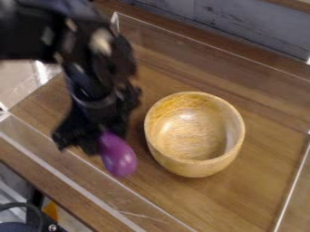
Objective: Remove the purple eggplant from inside the brown bowl and put it on the table
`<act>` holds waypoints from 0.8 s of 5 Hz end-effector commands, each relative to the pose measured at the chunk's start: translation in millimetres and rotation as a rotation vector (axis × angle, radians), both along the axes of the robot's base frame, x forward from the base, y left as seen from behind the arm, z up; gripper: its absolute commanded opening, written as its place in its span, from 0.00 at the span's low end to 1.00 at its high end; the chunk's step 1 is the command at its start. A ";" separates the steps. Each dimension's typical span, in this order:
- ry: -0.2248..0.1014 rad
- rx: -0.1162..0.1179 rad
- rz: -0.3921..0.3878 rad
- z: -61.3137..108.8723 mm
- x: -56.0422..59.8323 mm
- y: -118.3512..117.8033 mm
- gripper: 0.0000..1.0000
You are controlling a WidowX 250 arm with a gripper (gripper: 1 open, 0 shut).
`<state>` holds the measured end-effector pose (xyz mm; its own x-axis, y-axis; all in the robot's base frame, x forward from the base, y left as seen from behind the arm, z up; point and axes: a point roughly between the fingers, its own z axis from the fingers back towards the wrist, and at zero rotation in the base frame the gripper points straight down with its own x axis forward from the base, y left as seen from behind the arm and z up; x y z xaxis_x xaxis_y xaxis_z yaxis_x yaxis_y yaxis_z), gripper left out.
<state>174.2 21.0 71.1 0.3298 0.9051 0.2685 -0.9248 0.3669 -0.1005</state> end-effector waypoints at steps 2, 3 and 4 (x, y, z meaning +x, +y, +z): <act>-0.009 0.013 0.079 5.0 3.6 14.1 1.00; -0.012 0.019 0.104 0.9 6.6 12.5 1.00; -0.014 0.022 0.132 -4.7 8.7 11.1 1.00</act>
<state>175.1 33.2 59.6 0.2116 0.9345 0.2861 -0.9674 0.2420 -0.0751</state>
